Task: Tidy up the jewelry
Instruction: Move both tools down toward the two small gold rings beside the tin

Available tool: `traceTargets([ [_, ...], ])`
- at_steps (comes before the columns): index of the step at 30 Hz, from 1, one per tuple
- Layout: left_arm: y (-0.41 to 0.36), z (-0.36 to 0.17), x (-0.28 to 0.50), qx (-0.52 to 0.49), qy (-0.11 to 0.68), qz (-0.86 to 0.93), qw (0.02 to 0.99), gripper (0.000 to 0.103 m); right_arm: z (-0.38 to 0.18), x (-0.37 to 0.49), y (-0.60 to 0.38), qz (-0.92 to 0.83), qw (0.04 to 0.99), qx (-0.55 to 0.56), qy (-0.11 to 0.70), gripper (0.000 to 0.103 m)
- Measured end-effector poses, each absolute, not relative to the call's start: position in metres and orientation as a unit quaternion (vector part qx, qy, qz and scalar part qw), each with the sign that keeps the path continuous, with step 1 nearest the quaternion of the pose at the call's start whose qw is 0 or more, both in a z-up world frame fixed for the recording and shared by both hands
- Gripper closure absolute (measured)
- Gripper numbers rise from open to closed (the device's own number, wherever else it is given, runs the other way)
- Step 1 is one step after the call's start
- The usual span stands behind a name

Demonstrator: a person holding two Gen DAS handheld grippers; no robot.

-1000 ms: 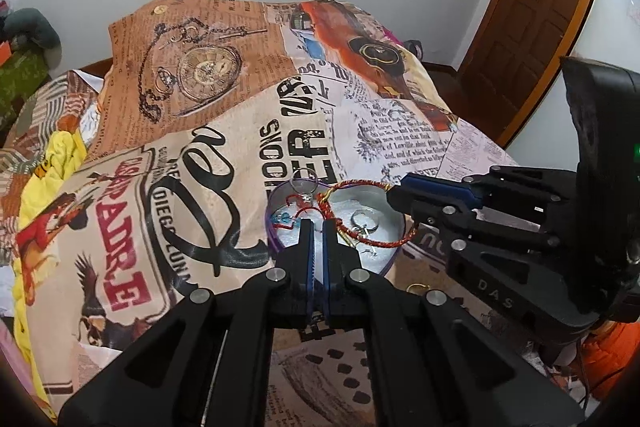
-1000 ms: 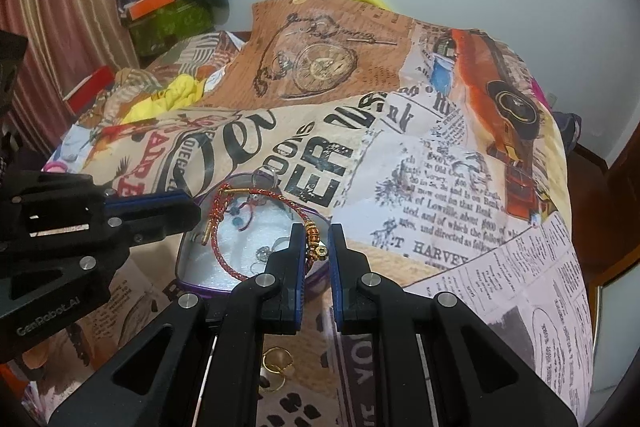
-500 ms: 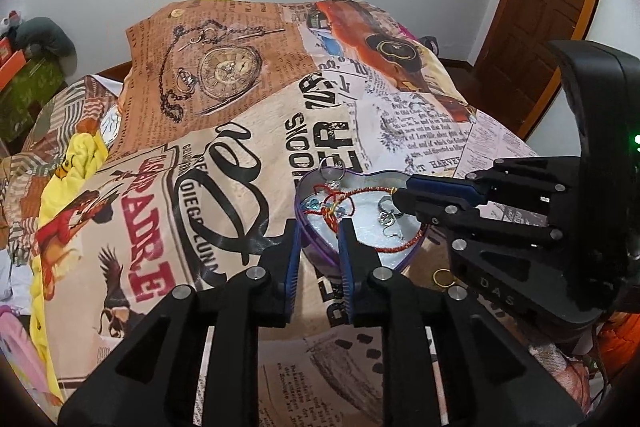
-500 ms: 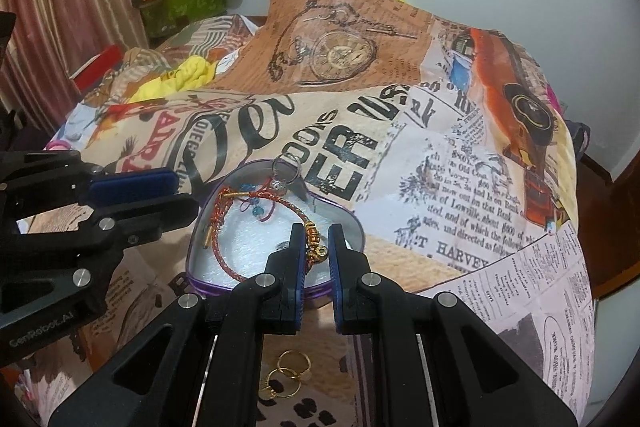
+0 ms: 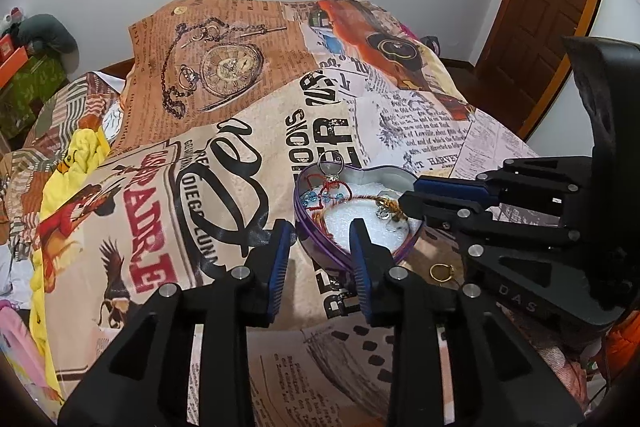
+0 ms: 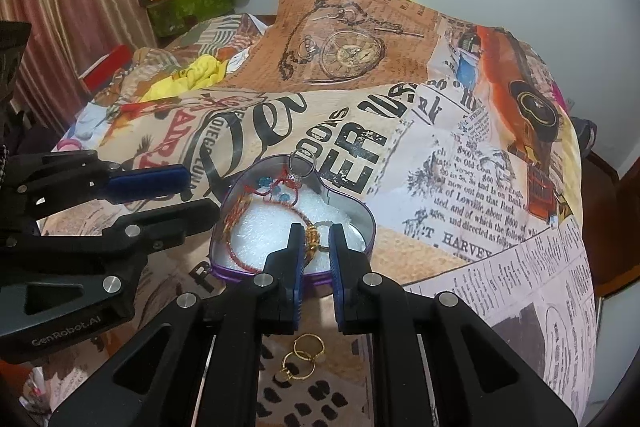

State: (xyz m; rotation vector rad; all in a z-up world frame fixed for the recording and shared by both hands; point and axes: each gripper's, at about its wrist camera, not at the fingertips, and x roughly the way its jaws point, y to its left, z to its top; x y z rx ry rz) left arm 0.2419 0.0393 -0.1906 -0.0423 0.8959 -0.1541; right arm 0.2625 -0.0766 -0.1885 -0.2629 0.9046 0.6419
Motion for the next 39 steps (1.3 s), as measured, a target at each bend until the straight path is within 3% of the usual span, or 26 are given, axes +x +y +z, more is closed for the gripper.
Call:
traceTargets([
  [5, 0.038, -0.185, 0.237, -0.019, 0.432, -0.072, 0.899, 0.073, -0.182, 0.257, -0.082, 0.298, 0.848, -0.124, 0.421, 0.079],
  [22, 0.006, -0.164, 0.214, 0.002, 0.426, -0.087, 0.9, 0.063, -0.156, 0.238, -0.125, 0.272, 0.868, -0.108, 0.402, 0.079],
  [39, -0.042, -0.207, 0.217, 0.009, 0.49, -0.134, 0.862, 0.063, -0.169, 0.224, -0.166, 0.247, 0.868, -0.101, 0.418, 0.079],
])
